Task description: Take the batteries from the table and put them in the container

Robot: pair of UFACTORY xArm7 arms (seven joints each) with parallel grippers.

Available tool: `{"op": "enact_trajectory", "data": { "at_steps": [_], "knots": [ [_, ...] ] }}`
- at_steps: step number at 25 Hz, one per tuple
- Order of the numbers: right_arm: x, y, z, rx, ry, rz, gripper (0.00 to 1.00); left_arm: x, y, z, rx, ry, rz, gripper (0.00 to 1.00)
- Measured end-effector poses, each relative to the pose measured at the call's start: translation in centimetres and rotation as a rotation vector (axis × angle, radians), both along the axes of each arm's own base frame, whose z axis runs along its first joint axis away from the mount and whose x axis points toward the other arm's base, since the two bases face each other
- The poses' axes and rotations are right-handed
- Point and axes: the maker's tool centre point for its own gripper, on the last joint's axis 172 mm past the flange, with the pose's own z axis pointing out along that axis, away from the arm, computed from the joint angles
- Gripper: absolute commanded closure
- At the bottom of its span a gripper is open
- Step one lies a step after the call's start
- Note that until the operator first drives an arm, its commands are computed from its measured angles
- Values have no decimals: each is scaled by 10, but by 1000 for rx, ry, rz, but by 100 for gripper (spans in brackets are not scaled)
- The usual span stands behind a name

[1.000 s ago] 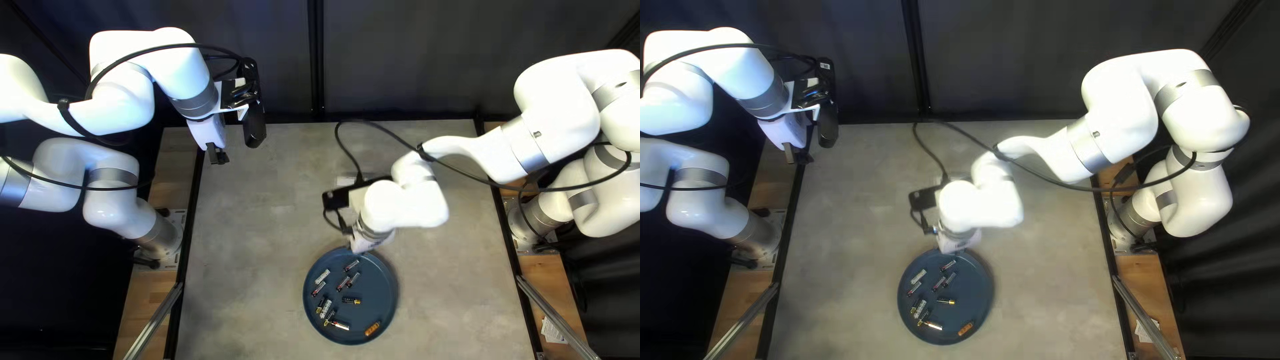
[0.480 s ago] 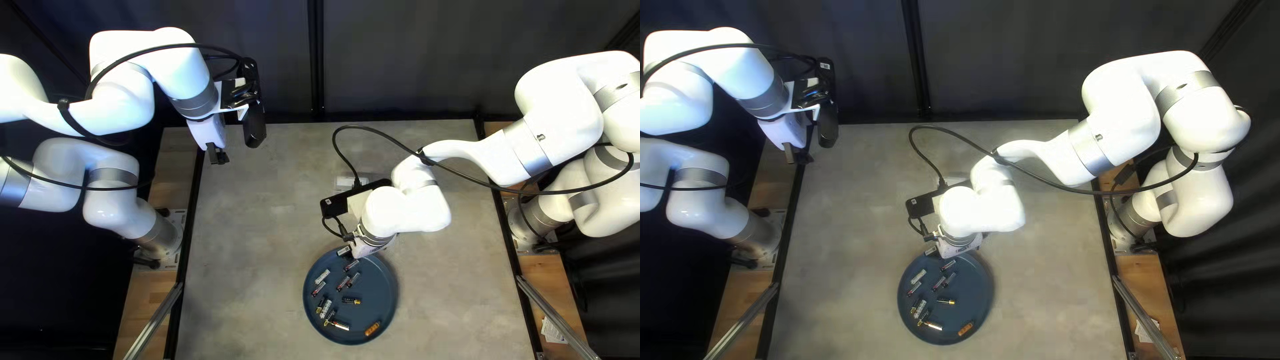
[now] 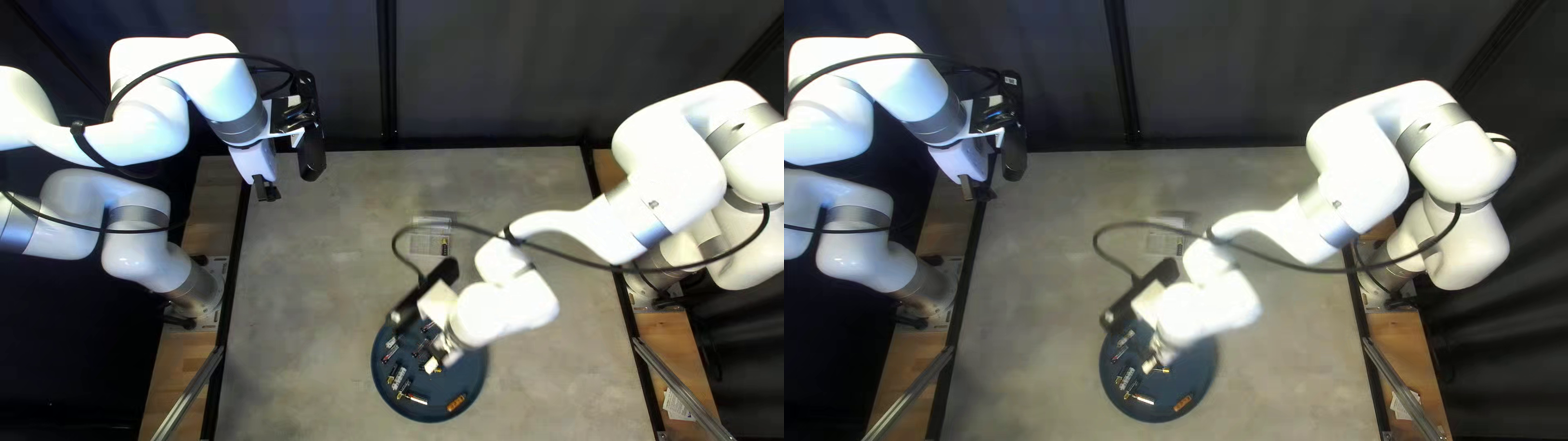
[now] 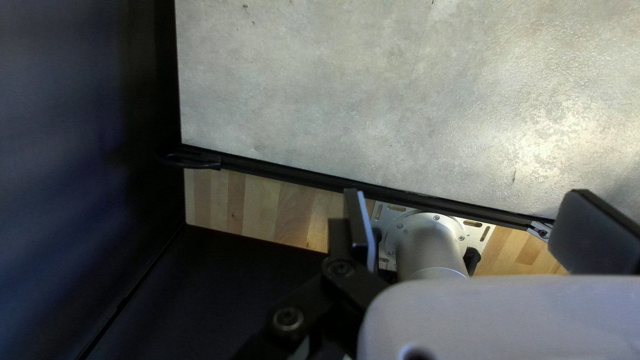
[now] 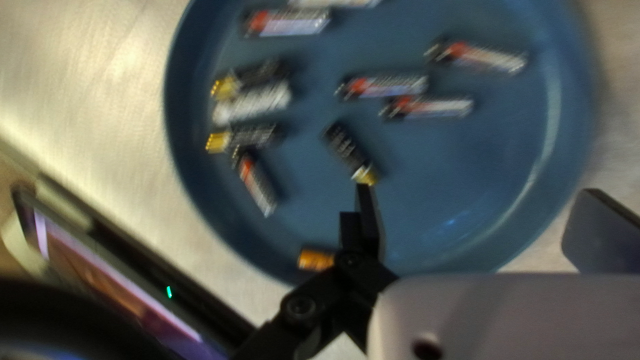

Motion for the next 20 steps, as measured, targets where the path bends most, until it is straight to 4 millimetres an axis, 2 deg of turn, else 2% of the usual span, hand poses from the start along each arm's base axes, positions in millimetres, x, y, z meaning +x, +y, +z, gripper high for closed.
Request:
{"op": "enact_trajectory", "data": {
  "at_steps": [6,10,14,20],
  "knots": [
    [-1,-1,3,-5,-11,-5,0,0,0,0,0,0,0,0],
    [13,2,10,-16,-32,27,0,0,0,0,0,0,0,0],
    [27,10,-3,-40,-9,131,0,0,0,0,0,0,0,0],
    [26,11,-23,-51,24,255,0,0,0,0,0,0,0,0]
  ]
}}
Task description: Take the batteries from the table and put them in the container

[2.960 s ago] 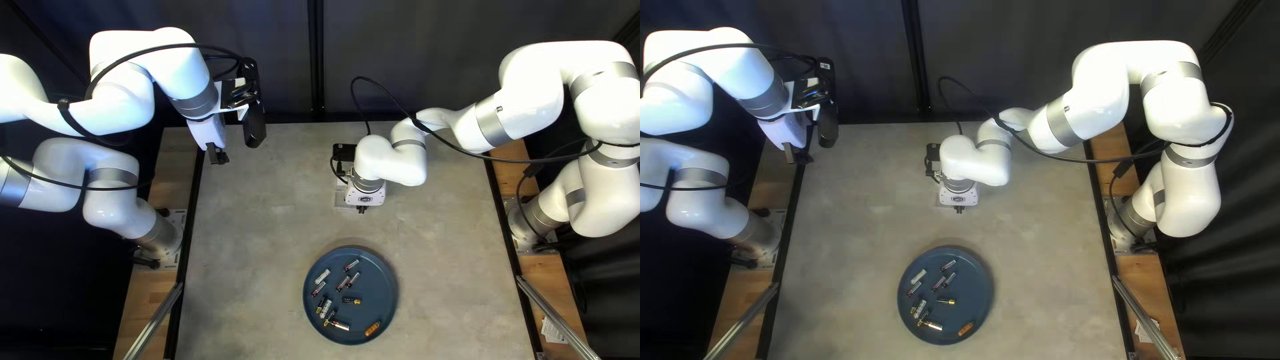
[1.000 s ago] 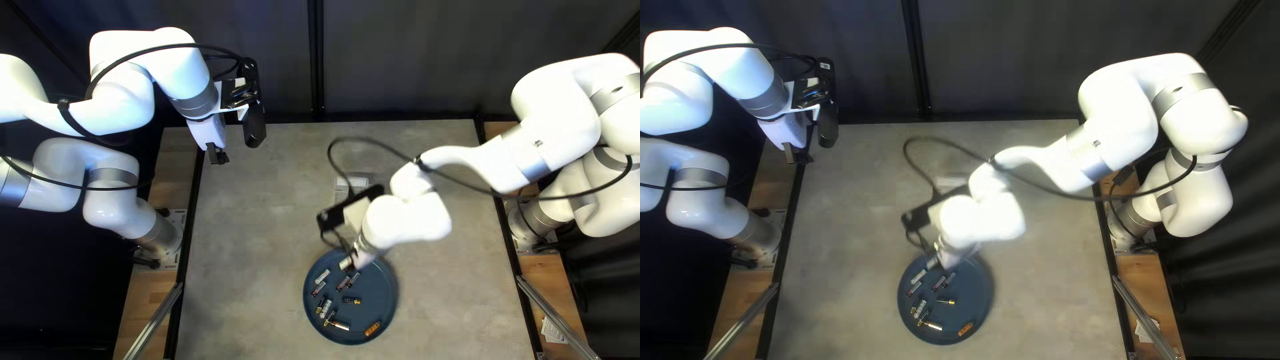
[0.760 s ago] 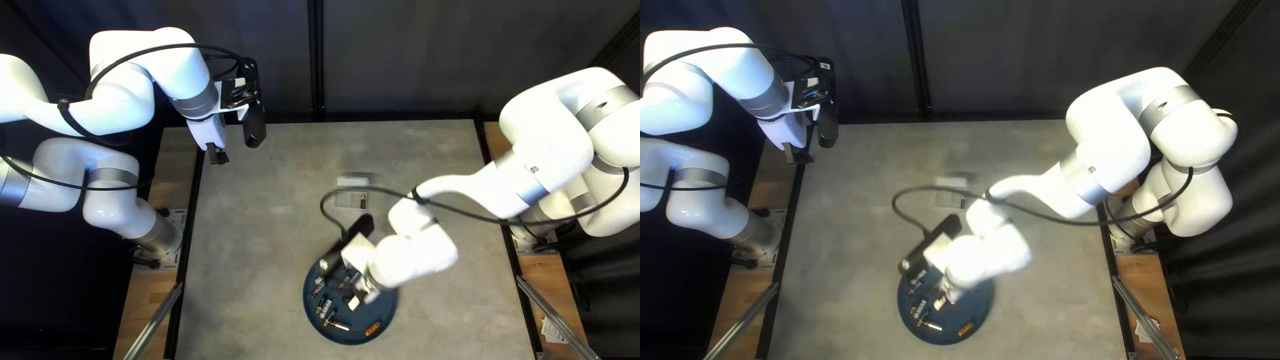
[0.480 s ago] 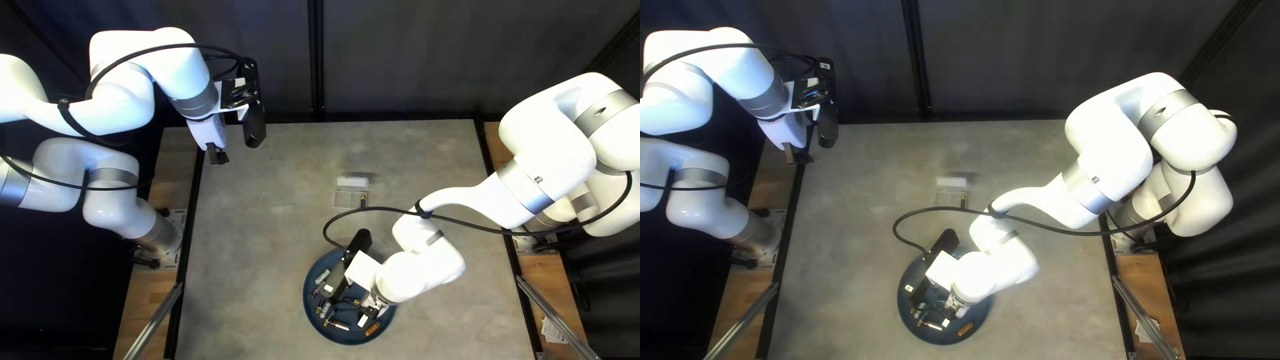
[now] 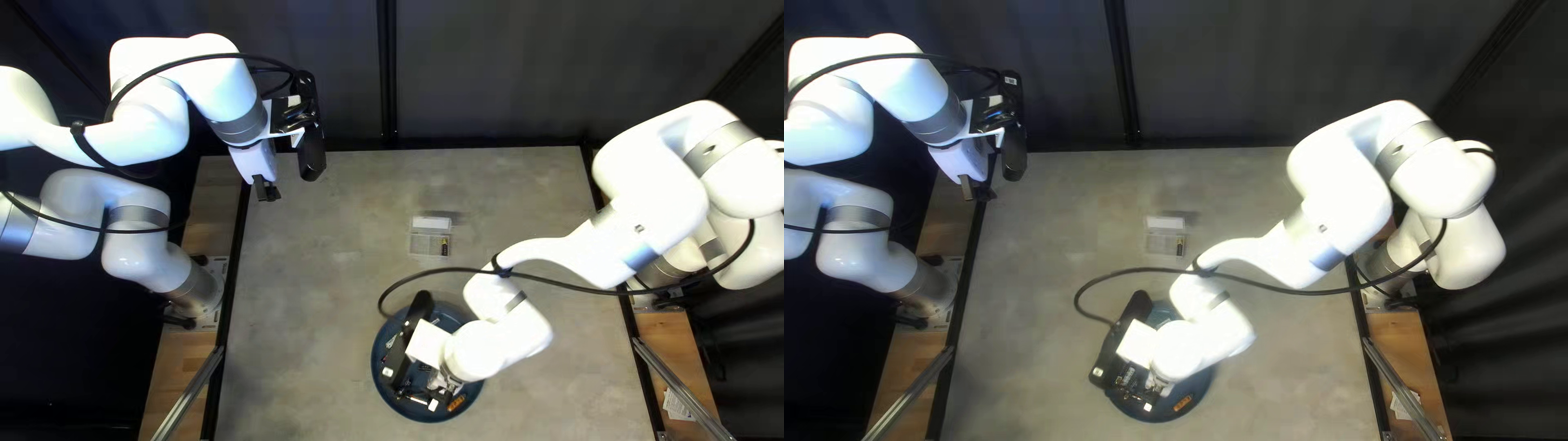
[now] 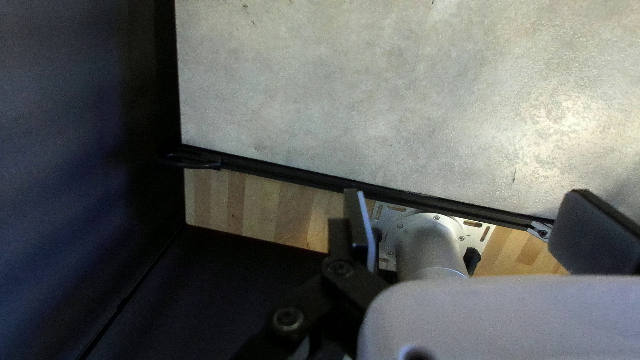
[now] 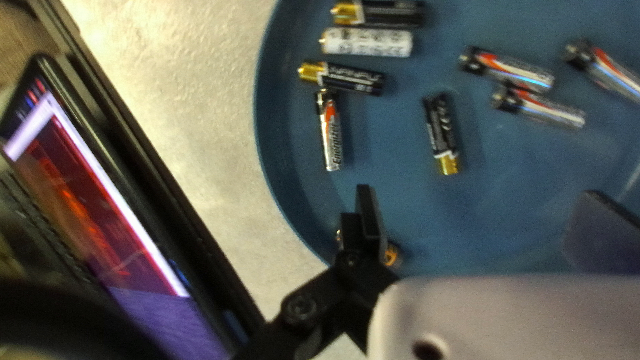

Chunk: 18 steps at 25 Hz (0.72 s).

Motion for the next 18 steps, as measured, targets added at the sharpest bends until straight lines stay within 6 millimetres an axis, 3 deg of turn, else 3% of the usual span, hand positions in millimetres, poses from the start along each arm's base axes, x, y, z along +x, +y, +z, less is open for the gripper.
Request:
{"op": "enact_trajectory", "data": {
  "at_steps": [14,17,18],
  "knots": [
    [0,-12,-32,-13,39,91,0,0,0,0,0,0,0,0],
    [2,-16,-36,-13,41,102,23,0,0,0,0,0,0,0],
    [3,-16,-37,-13,41,105,25,0,0,0,0,0,0,0]
  ]
}}
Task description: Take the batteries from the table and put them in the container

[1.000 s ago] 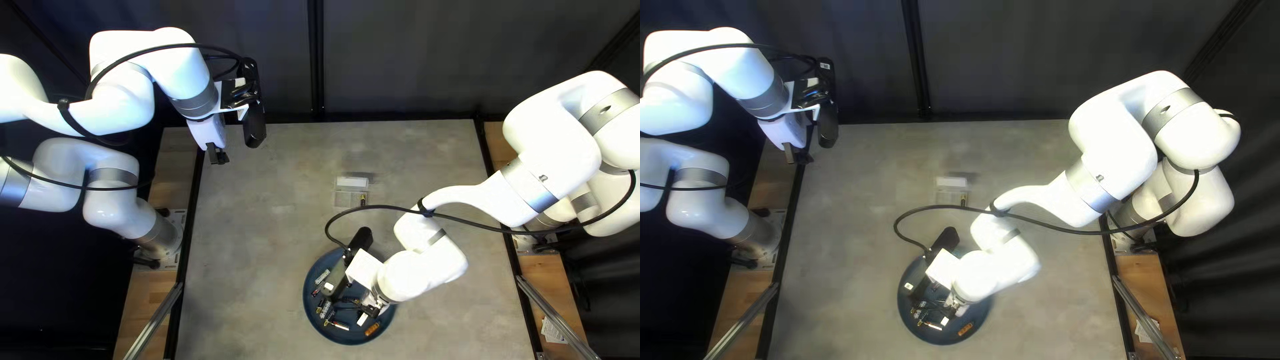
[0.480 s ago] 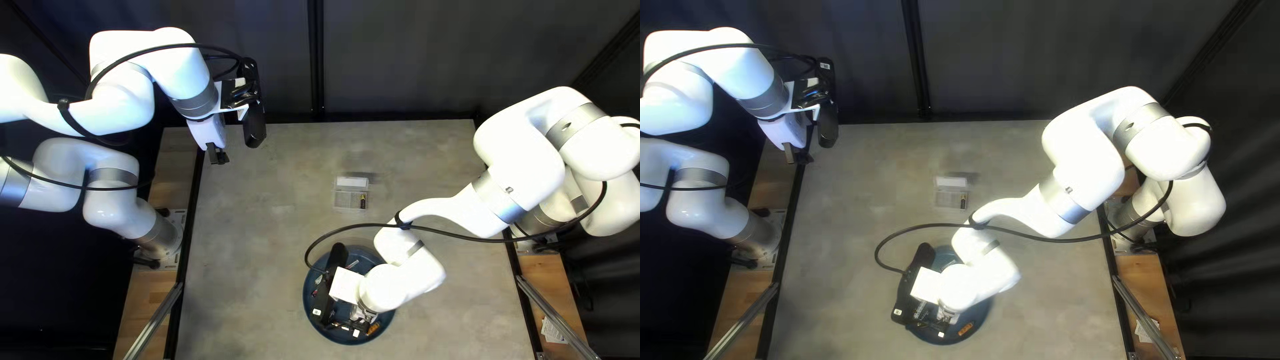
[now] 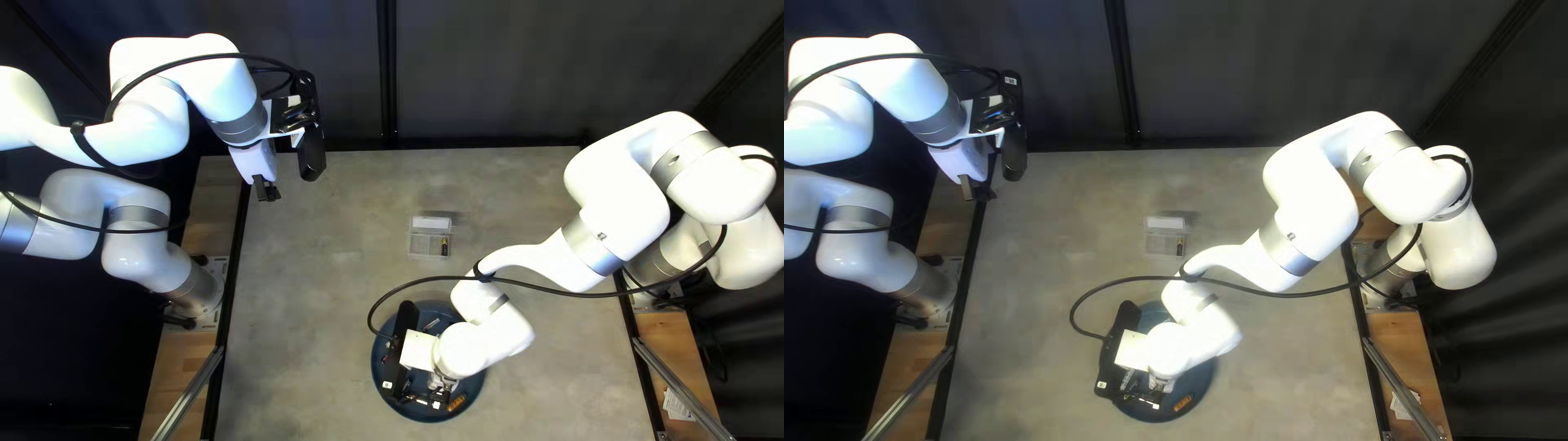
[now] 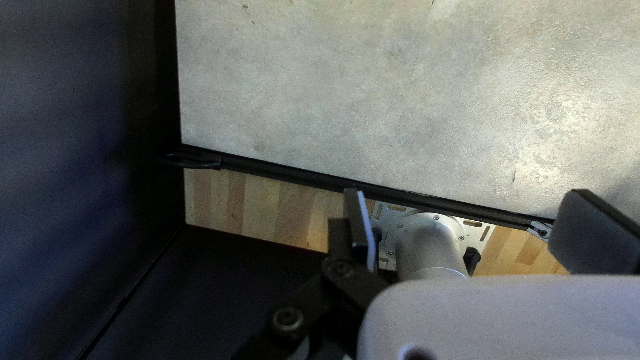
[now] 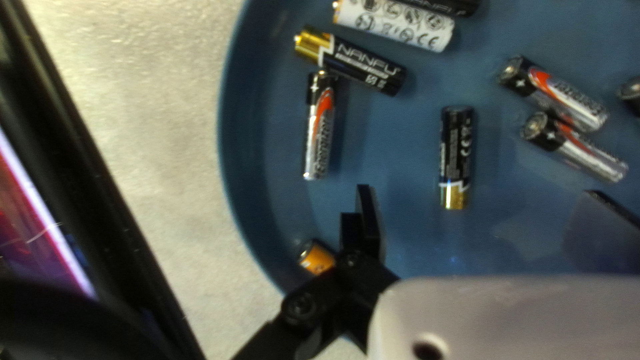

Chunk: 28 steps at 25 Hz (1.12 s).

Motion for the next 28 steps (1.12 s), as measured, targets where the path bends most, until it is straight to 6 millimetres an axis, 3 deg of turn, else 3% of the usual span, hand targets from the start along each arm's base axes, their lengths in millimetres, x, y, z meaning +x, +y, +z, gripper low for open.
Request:
{"op": "enact_trajectory", "data": {
  "at_steps": [1,2,7,9,10,11,12,22,28],
  "knots": [
    [1,0,-1,0,1,3,34,0,0,0,0,0,0,0],
    [2,0,-2,0,2,5,36,0,0,0,0,0,0,0],
    [1,2,-9,1,15,17,35,0,0,0,0,0,0,0],
    [2,2,-10,3,19,20,38,0,0,0,0,0,0,0],
    [3,1,-10,3,21,20,45,0,0,0,0,0,0,0],
    [3,1,-9,4,23,20,93,0,0,0,0,0,0,0],
    [4,1,-9,5,26,21,99,0,0,0,0,0,0,0],
    [8,0,-6,20,43,26,100,0,0,0,0,0,0,0],
    [4,6,31,1,18,22,100,0,0,0,0,0,0,0]
  ]
}}
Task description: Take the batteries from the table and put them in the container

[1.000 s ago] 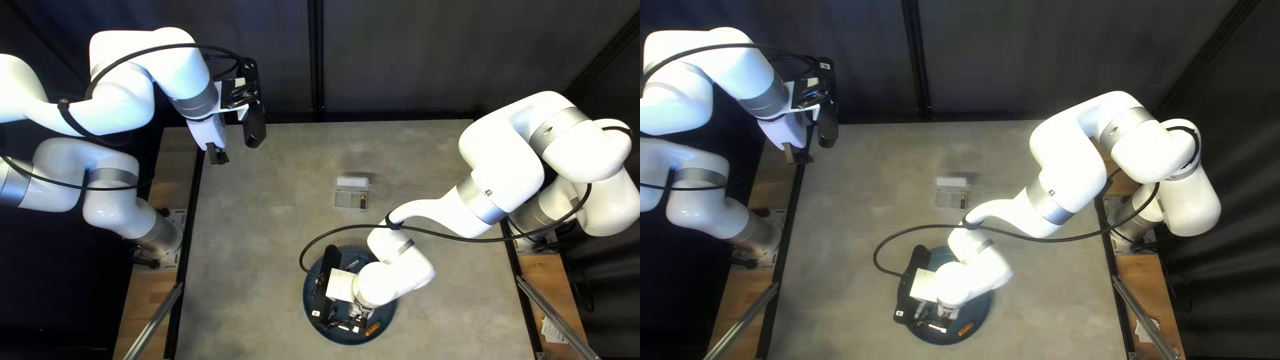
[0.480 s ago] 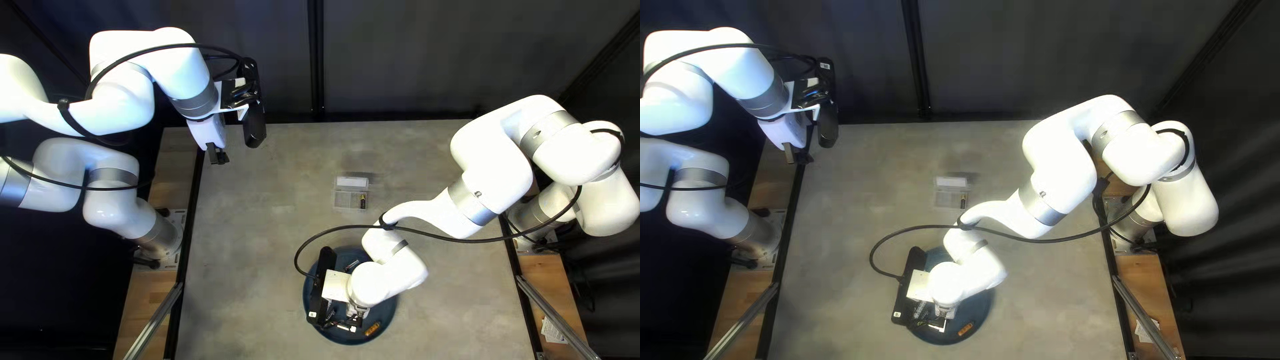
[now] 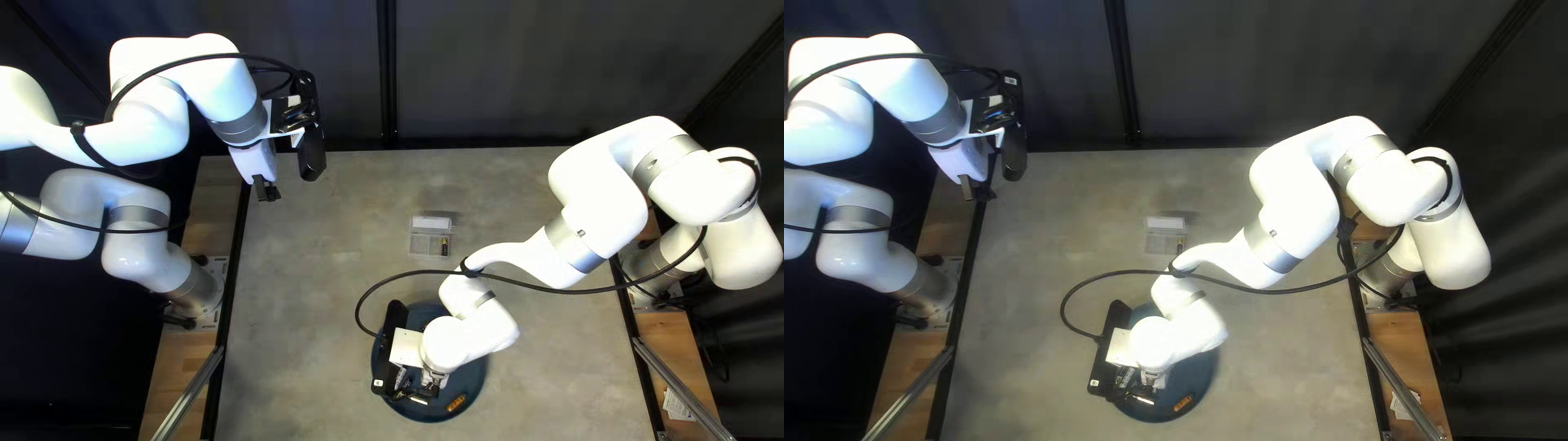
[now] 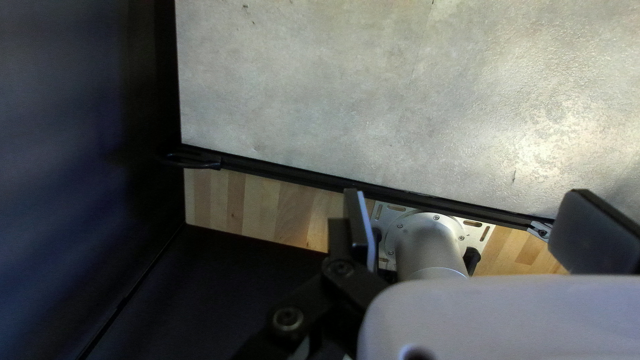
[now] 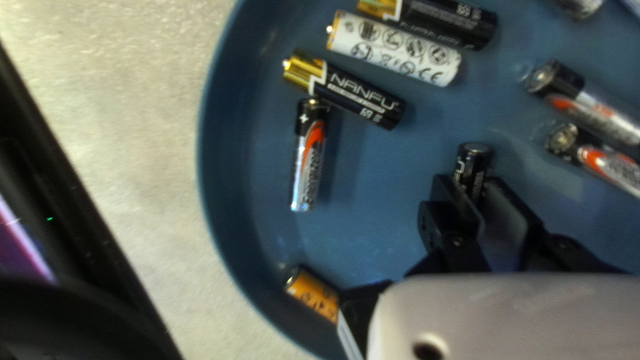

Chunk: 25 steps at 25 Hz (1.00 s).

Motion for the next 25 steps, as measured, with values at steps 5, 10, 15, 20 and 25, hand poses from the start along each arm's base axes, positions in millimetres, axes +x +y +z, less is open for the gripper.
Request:
{"op": "enact_trajectory", "data": {
  "at_steps": [5,10,15,20,25],
  "knots": [
    [-11,-8,8,-22,1,24,100,0,0,0,0,0,0,0],
    [-24,-17,12,-27,2,112,100,0,0,0,0,0,0,0],
    [-30,-24,16,-28,6,160,100,0,0,0,0,0,0,0],
    [-30,-24,16,-28,6,161,100,0,0,0,0,0,0,0],
    [-35,-29,13,-37,-2,213,100,0,0,0,0,0,0,0]
  ]
}}
